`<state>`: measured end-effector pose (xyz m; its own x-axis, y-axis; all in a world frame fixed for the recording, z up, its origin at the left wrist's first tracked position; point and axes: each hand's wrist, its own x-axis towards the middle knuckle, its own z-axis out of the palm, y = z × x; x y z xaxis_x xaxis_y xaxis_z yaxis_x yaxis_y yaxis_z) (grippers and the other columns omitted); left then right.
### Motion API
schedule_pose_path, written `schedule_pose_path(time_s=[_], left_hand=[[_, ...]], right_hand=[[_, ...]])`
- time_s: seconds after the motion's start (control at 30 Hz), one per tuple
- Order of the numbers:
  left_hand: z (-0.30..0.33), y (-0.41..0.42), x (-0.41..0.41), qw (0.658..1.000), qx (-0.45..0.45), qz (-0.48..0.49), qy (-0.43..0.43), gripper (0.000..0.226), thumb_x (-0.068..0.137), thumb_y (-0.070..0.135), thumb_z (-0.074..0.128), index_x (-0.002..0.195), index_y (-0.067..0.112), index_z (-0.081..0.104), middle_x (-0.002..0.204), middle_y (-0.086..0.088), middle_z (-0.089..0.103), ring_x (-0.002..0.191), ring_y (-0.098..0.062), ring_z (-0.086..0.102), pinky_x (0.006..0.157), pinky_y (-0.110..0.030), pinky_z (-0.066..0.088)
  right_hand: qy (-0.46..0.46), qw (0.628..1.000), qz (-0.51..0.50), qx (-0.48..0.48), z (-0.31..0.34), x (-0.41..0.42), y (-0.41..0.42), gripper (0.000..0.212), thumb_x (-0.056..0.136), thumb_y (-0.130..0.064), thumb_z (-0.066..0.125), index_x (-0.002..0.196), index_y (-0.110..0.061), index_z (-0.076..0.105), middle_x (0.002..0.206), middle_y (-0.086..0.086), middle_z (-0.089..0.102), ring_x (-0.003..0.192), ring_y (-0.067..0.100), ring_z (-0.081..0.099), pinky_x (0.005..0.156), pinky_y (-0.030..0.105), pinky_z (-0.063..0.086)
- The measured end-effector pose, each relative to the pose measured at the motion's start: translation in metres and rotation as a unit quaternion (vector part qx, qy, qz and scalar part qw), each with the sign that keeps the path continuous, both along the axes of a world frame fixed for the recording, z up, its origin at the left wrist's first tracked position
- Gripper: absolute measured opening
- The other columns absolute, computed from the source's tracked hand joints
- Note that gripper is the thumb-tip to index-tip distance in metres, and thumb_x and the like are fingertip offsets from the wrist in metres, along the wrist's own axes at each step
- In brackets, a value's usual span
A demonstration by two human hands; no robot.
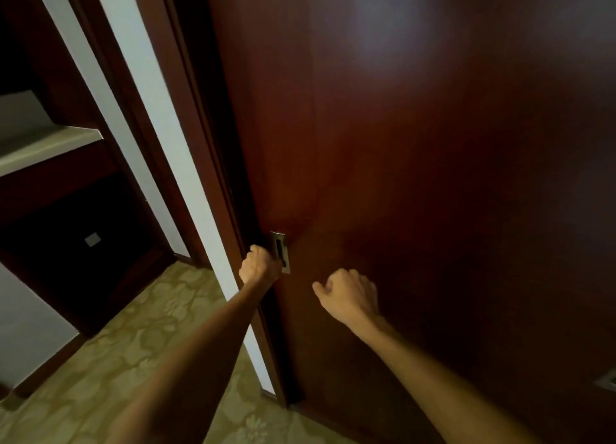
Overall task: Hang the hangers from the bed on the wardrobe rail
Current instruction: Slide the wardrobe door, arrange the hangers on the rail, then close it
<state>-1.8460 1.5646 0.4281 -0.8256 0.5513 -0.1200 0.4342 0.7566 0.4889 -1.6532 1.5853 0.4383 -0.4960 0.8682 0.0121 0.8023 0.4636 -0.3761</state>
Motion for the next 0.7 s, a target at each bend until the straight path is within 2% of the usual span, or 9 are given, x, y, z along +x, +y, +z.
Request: schedule_pose_path(time_s=[0.13,0.2,0.3,0.43,0.53,0.6,0.7], left_hand=[[-0.005,0.008,-0.014,0.999,0.025,-0.046,-0.005,0.059,0.097,0.046,0.059,0.135,0.002,0.049,0.131,-0.017,0.062,0.12,-0.037,0.061,0.094,-0.044,0.049],[-0.005,0.013,-0.018,0.997,0.057,-0.052,-0.016,0.051,0.097,0.043,0.062,0.127,0.003,0.058,0.122,-0.015,0.067,0.111,-0.034,0.066,0.085,-0.041,0.051],[-0.004,0.013,-0.021,0.994,0.095,-0.055,-0.018,0.036,0.095,0.035,0.069,0.11,0.003,0.068,0.107,-0.012,0.073,0.096,-0.028,0.071,0.068,-0.031,0.047],[-0.01,0.011,-0.027,0.991,0.118,-0.061,-0.016,0.038,0.091,0.037,0.074,0.103,0.001,0.071,0.102,-0.013,0.074,0.092,-0.029,0.071,0.066,-0.031,0.048],[-0.011,0.013,-0.031,0.991,0.118,-0.064,-0.013,0.043,0.089,0.039,0.076,0.103,-0.001,0.071,0.102,-0.015,0.073,0.093,-0.032,0.07,0.074,-0.038,0.055],[-0.011,0.013,-0.03,0.991,0.116,-0.068,-0.014,0.043,0.089,0.038,0.076,0.104,-0.002,0.07,0.103,-0.015,0.072,0.095,-0.033,0.07,0.073,-0.036,0.052],[-0.011,0.01,-0.027,0.991,0.112,-0.075,-0.009,0.043,0.09,0.038,0.075,0.105,-0.002,0.07,0.103,-0.015,0.072,0.095,-0.032,0.07,0.069,-0.033,0.045]], right_hand=[[-0.03,0.998,-0.057,0.013,-0.008,-0.063,0.008,0.044,0.093,-0.059,0.052,0.089,-0.02,0.07,0.092,0.001,0.071,0.09,0.022,0.068,0.081,0.037,0.052],[-0.044,0.994,-0.102,0.017,-0.015,-0.074,0.015,0.047,0.094,-0.06,0.049,0.091,-0.019,0.071,0.091,0.001,0.072,0.088,0.021,0.068,0.082,0.038,0.053],[-0.054,0.987,-0.147,0.036,-0.022,-0.082,0.017,0.053,0.098,-0.06,0.042,0.087,-0.017,0.071,0.085,0.002,0.072,0.081,0.02,0.068,0.077,0.037,0.054],[-0.053,0.981,-0.181,0.049,-0.027,-0.08,0.017,0.047,0.102,-0.048,0.039,0.086,-0.018,0.07,0.083,0.001,0.071,0.078,0.018,0.068,0.074,0.036,0.055],[-0.071,0.977,-0.191,0.062,-0.032,-0.07,0.019,0.047,0.102,-0.047,0.041,0.075,-0.02,0.068,0.074,0.0,0.07,0.069,0.017,0.069,0.07,0.036,0.058],[-0.073,0.975,-0.197,0.07,-0.033,-0.068,0.018,0.049,0.101,-0.05,0.041,0.068,-0.021,0.064,0.069,-0.001,0.069,0.064,0.017,0.067,0.066,0.035,0.057],[-0.074,0.974,-0.202,0.068,-0.035,-0.066,0.02,0.05,0.1,-0.051,0.042,0.071,-0.019,0.066,0.07,0.0,0.069,0.066,0.017,0.067,0.065,0.035,0.056]])
